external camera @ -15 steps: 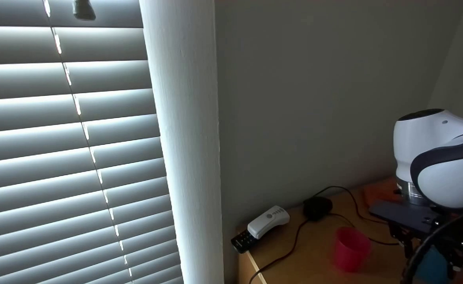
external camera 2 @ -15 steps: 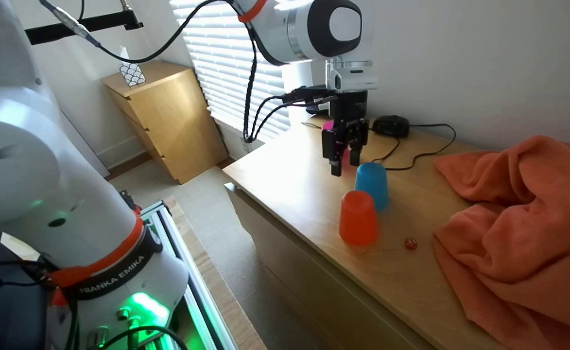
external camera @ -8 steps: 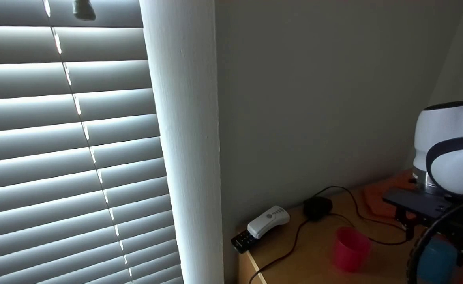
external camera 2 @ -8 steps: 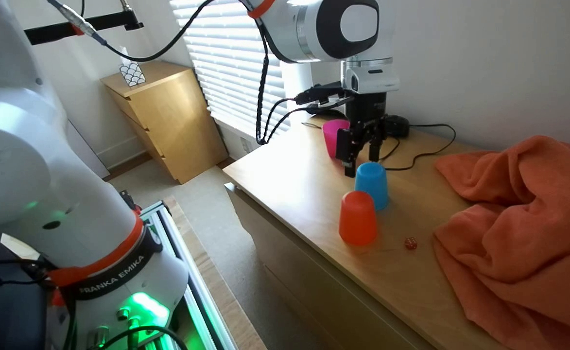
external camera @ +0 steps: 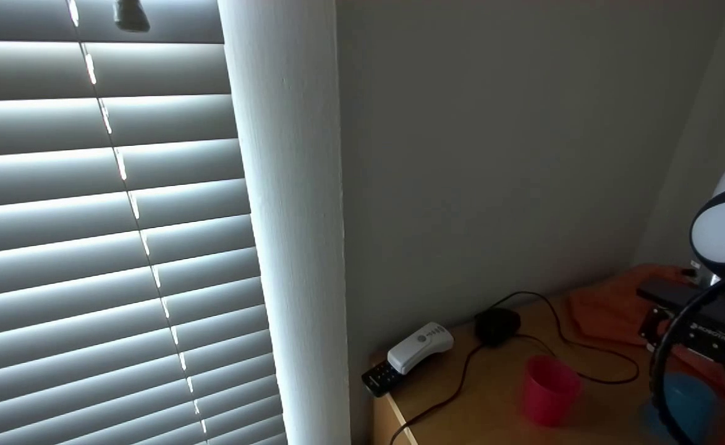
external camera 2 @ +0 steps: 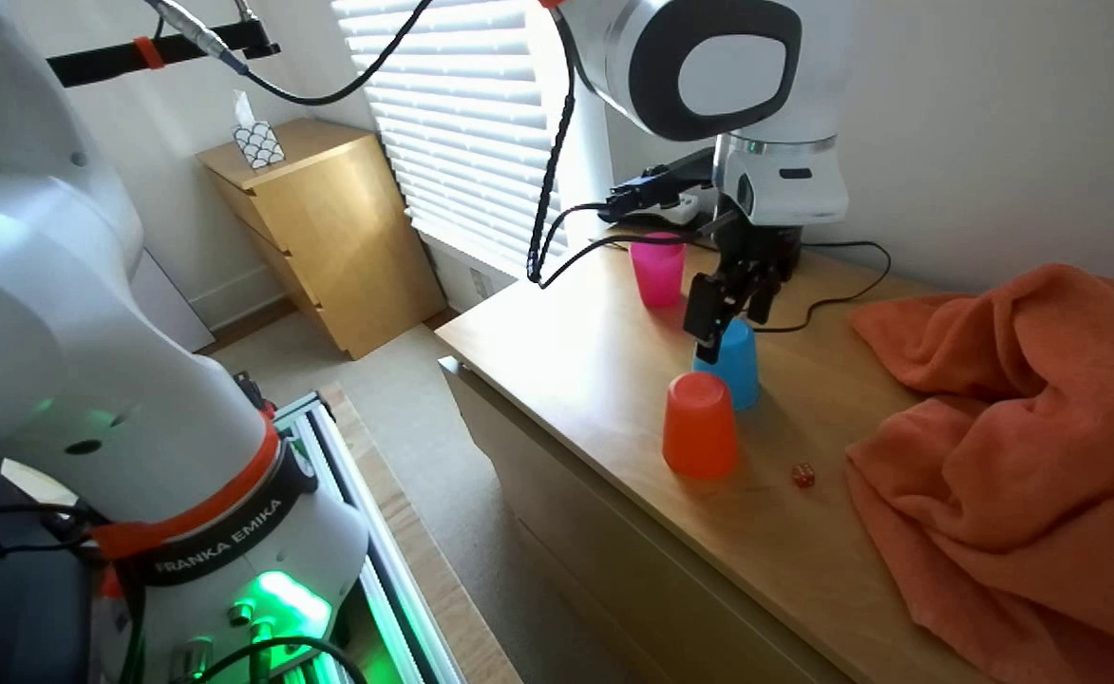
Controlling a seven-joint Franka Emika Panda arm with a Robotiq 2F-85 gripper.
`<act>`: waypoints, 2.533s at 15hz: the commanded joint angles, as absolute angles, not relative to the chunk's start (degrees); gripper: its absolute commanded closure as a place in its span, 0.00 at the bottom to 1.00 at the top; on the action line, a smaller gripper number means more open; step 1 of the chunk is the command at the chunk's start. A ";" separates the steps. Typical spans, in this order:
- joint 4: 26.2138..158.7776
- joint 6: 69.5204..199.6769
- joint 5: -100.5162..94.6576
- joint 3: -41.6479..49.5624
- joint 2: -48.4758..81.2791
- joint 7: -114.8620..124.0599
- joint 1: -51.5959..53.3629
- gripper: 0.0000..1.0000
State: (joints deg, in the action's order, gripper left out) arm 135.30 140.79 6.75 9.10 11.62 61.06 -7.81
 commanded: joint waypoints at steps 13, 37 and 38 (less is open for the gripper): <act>130.51 129.32 26.10 9.77 15.88 37.86 -11.94 0.51; 140.37 138.66 -34.95 5.93 7.80 101.71 8.51 0.58; 140.36 137.74 -36.02 5.33 7.71 102.78 8.58 0.58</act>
